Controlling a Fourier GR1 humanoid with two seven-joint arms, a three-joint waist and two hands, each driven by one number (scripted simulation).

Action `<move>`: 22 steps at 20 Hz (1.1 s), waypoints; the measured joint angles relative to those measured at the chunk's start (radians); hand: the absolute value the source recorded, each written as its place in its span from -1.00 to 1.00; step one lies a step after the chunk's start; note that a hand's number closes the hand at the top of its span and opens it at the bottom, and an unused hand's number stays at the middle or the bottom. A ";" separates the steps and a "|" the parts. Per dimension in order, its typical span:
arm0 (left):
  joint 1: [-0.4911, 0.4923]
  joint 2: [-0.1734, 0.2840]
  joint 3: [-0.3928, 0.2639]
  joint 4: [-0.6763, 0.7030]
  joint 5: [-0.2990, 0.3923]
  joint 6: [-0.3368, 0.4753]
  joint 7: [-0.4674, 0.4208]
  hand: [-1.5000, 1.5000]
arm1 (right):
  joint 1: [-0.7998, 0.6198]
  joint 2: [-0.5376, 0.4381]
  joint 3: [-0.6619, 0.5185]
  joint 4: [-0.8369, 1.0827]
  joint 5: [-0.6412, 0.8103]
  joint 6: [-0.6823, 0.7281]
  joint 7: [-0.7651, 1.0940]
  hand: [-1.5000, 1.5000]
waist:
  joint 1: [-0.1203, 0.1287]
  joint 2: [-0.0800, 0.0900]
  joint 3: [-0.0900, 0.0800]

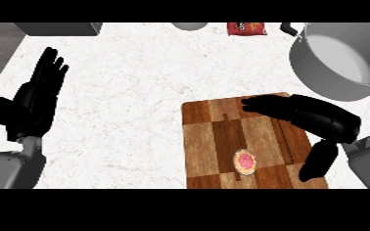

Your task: Pick the cupcake from the cutting board and place it in the pot

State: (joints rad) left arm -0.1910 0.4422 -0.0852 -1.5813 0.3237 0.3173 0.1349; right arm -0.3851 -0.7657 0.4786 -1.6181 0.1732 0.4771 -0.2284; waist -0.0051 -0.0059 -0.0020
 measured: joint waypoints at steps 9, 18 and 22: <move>-0.024 -0.030 0.034 -0.017 -0.039 -0.018 0.050 0.00 | 0.081 0.106 0.021 -0.156 0.088 0.098 0.220 -1.00 | 0.003 0.004 0.002; -0.013 -0.069 0.067 -0.034 -0.075 -0.050 0.059 0.00 | 0.141 0.199 0.030 -0.136 0.279 0.107 0.260 -1.00 | 0.006 0.005 0.002; -0.016 -0.082 0.088 -0.042 -0.099 -0.064 0.080 0.00 | 0.178 0.236 0.018 -0.129 0.355 0.110 0.240 -1.00 | 0.005 0.005 0.002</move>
State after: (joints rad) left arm -0.2075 0.3599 0.0032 -1.6234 0.2250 0.2535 0.2149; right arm -0.2068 -0.5300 0.4966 -1.7472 0.5277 0.5869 0.0116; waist 0.0002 -0.0006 0.0000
